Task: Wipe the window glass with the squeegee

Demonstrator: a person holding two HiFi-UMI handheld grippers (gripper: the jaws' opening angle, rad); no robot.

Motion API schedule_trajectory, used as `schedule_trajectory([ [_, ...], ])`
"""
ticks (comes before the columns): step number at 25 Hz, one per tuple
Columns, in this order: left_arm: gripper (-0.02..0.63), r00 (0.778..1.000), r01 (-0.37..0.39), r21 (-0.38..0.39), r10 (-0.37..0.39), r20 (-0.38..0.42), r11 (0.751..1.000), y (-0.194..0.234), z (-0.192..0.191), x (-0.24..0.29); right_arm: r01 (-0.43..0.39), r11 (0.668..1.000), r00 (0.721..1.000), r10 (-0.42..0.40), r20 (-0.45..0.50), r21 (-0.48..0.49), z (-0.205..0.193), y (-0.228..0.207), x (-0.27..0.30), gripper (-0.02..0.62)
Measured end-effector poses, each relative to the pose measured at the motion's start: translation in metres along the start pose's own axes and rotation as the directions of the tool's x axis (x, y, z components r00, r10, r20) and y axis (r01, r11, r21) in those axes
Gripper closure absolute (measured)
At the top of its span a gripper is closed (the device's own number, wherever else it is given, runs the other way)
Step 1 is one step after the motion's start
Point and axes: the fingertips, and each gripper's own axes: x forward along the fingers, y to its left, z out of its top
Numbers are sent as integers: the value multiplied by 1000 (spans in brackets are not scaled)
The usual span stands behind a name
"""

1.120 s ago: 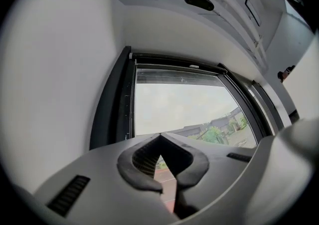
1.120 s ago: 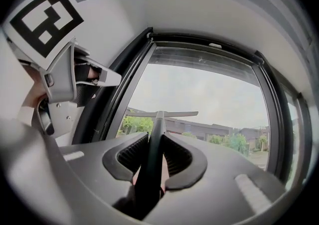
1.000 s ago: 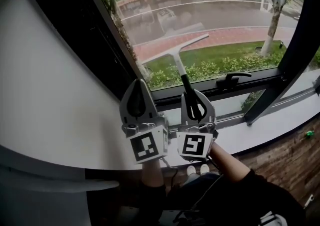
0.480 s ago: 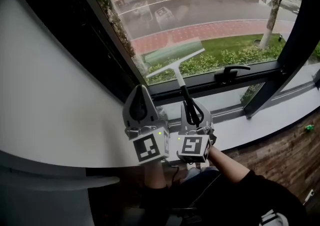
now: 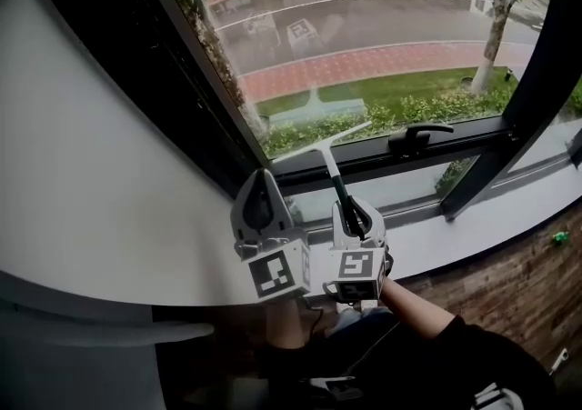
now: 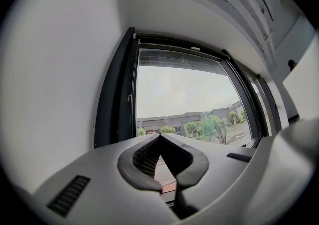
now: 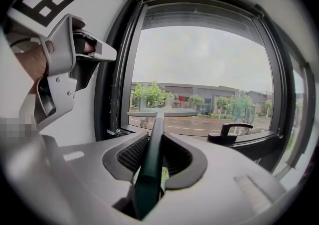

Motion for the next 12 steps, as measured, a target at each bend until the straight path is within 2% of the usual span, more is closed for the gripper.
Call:
schedule_trajectory([
  [3,606,1000,1,5,-1,-1,1000,-3,2,-2,1,999,999,-3,43,54,14,-7,-9,500],
  [7,606,999,34,28,-34,28,999,-13,18,-2,7,994,981,-28,194,109,69,-29,-33,500],
  [9,606,997,45,52,-47,54,998,-19,30,0,-1,991,956,-38,292,131,105,-40,-47,500],
  [12,606,991,57,61,-64,114,996,-31,52,1,-5,992,899,-52,434,129,158,-58,-71,500],
])
